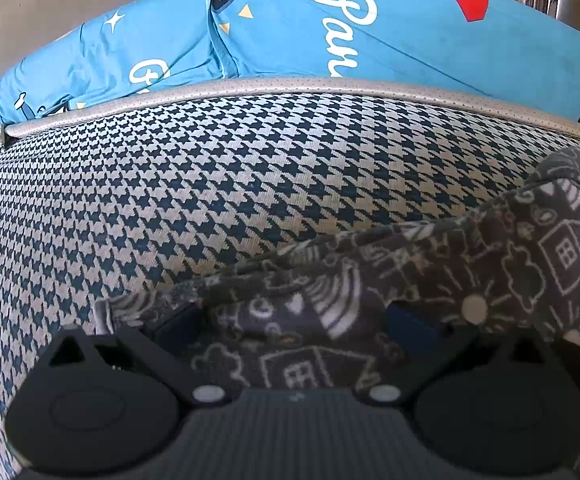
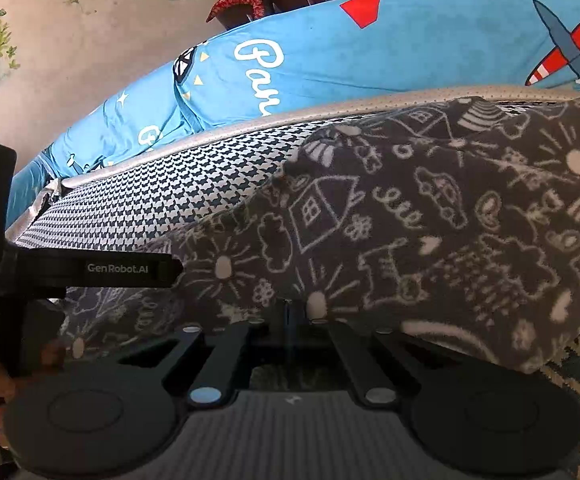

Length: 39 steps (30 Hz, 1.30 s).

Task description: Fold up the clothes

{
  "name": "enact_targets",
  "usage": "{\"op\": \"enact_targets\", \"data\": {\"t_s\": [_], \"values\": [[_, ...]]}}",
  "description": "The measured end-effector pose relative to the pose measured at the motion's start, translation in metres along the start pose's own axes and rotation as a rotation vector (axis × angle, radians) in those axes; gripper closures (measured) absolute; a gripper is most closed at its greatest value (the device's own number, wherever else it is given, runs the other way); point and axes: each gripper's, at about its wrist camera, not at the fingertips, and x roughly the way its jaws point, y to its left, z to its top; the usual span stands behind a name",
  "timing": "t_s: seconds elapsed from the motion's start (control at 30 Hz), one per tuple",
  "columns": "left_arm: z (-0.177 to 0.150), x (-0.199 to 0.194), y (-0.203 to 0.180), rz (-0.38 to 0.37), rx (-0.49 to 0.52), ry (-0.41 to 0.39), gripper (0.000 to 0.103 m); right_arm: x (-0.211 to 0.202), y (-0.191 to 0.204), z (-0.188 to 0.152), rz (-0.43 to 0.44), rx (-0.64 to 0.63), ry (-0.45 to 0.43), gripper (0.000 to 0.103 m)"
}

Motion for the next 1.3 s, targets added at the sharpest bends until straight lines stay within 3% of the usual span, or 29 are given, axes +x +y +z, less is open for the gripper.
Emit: {"op": "enact_targets", "data": {"t_s": [0.37, 0.7, 1.1, 1.3], "values": [[-0.001, 0.000, -0.002, 0.004, -0.003, 0.000, 0.000, -0.039, 0.004, -0.018, 0.003, 0.076, -0.036, 0.103], [0.000, 0.000, 0.000, -0.001, 0.000, -0.005, 0.000, -0.024, 0.003, -0.030, -0.044, 0.020, -0.008, 0.103], [0.005, 0.001, 0.007, -0.016, -0.005, 0.002, 0.000, -0.052, 0.002, -0.033, -0.033, 0.082, -0.040, 0.103], [0.005, -0.001, 0.013, -0.022, 0.006, 0.013, 0.000, -0.045, 0.007, -0.039, -0.064, 0.018, -0.030, 0.103]]}}
